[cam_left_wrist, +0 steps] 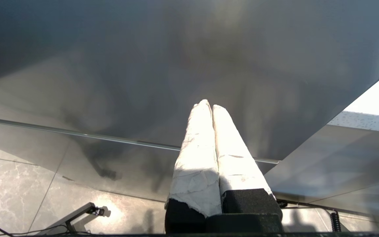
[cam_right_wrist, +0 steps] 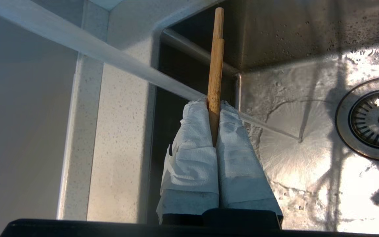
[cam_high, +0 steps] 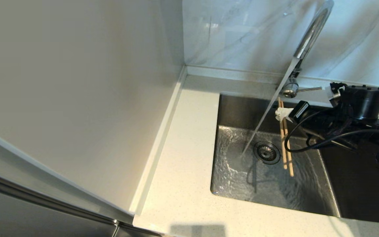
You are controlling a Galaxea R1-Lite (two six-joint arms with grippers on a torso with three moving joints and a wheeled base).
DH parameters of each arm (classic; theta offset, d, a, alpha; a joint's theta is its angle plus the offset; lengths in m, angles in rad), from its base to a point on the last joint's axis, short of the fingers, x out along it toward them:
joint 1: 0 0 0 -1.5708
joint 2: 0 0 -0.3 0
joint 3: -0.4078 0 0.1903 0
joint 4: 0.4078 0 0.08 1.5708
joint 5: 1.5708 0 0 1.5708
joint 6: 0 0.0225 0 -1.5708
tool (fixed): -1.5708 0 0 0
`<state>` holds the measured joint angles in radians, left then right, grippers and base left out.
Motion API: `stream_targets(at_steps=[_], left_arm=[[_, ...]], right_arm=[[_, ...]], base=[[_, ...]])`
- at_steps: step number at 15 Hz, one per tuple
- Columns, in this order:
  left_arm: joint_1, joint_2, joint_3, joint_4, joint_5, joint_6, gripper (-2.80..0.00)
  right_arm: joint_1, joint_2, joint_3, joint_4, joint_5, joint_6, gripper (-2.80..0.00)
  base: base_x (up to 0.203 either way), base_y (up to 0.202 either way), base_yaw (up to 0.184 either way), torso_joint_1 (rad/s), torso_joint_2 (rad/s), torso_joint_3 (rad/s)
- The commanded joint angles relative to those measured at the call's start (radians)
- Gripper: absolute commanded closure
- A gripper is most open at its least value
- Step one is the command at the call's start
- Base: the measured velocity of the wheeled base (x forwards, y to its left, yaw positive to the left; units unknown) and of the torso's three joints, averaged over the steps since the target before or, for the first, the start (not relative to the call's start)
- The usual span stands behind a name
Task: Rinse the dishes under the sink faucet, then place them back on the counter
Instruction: Rinse the chopsticks
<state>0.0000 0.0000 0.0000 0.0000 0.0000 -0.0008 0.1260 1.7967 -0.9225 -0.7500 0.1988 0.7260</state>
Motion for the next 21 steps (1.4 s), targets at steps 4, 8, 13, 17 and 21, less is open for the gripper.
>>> stream_targets(at_steps=[4, 8, 13, 17, 21], left_arm=[[0.000, 0.000, -0.001, 0.000, 0.000, -0.001, 0.00], [0.000, 0.000, 0.000, 0.000, 0.000, -0.001, 0.00], [0.000, 0.000, 0.000, 0.000, 0.000, -0.001, 0.00], [0.000, 0.000, 0.000, 0.000, 0.000, -0.001, 0.00], [0.000, 0.000, 0.000, 0.000, 0.000, -0.001, 0.00]], right_arm=[[0.001, -0.051, 0.028, -0.003, 0.004, 0.004, 0.00], [0.001, -0.056, 0.030, -0.003, 0.007, 0.003, 0.00], [-0.018, -0.059, 0.060, -0.002, 0.002, -0.008, 0.00], [-0.100, -0.059, 0.065, 0.017, 0.002, -0.045, 0.00], [-0.130, -0.057, 0.059, 0.015, -0.023, -0.120, 0.00]], base=[[0.000, 0.000, 0.000, 0.000, 0.00, 0.000], [0.000, 0.000, 0.000, 0.000, 0.00, 0.000], [0.000, 0.000, 0.000, 0.000, 0.00, 0.000], [0.000, 0.000, 0.000, 0.000, 0.00, 0.000], [0.000, 0.000, 0.000, 0.000, 0.00, 0.000]])
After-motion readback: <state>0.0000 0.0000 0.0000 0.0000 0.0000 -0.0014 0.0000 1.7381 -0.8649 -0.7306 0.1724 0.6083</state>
